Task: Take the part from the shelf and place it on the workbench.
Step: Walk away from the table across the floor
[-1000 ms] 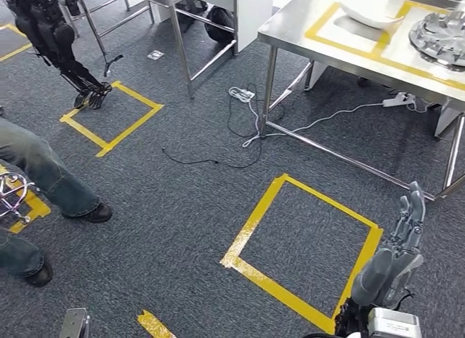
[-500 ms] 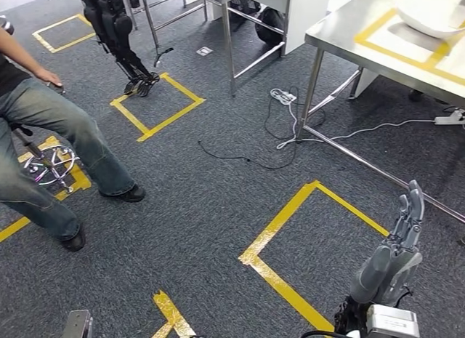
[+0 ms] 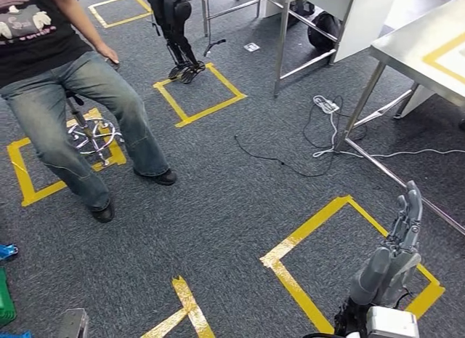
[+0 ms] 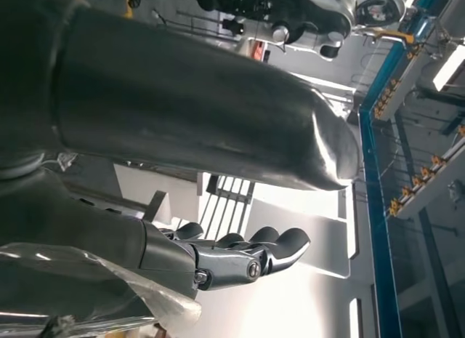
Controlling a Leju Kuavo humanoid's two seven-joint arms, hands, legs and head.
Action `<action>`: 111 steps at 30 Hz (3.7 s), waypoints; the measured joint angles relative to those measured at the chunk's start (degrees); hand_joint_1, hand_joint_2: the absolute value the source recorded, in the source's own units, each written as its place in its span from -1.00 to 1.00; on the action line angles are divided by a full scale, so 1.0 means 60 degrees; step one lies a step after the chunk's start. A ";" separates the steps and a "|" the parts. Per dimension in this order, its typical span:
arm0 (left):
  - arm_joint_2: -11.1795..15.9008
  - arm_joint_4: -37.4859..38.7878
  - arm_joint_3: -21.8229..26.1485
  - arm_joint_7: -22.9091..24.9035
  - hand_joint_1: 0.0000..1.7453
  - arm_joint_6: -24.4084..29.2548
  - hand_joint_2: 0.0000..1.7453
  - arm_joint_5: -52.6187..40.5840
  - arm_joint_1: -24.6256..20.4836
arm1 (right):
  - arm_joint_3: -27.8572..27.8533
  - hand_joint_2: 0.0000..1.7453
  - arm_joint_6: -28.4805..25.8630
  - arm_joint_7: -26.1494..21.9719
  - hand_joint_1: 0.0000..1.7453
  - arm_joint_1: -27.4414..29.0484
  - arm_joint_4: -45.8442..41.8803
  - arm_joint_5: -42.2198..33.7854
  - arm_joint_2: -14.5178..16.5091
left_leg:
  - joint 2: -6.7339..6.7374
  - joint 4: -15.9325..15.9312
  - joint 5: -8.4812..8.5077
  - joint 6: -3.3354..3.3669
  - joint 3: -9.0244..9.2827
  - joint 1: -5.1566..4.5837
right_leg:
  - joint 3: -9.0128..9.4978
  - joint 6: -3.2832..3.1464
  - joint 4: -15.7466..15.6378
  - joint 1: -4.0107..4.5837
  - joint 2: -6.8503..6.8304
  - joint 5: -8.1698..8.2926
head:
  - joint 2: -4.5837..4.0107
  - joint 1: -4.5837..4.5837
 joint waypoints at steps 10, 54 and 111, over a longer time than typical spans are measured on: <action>-0.0082 0.0003 0.0015 0.0000 -1.00 -0.0003 -1.00 0.0006 0.0020 | 0.0003 -1.00 -0.0087 -0.0052 -1.00 0.0059 -0.0059 0.0081 -0.0009 | -0.0378 0.0541 -0.0169 -0.0351 -0.0424 0.0018 | 0.1408 -0.0356 -0.2917 0.0027 0.0334 0.1282 | 0.0000 -0.0061; -0.0089 0.0004 0.0054 0.0036 -1.00 0.0016 -1.00 -0.0056 -0.0092 | -0.0078 -1.00 -0.0245 -0.0064 -1.00 0.0347 -0.0275 0.0061 -0.0065 | 0.0767 0.0112 -0.0072 -0.0399 -0.0046 0.0150 | 0.1547 0.0027 -0.2766 0.0062 -0.1137 0.0858 | 0.0002 -0.0064; -0.0242 0.0004 0.0064 0.0193 -1.00 0.0025 -1.00 -0.0207 -0.0066 | -0.0133 -1.00 -0.0456 -0.0034 -1.00 0.0812 -0.0494 0.0152 -0.0140 | 0.1002 0.0370 -0.0005 -0.0490 -0.0020 0.0077 | 0.1432 -0.0322 -0.2758 0.0048 -0.0924 0.1015 | 0.0000 -0.0078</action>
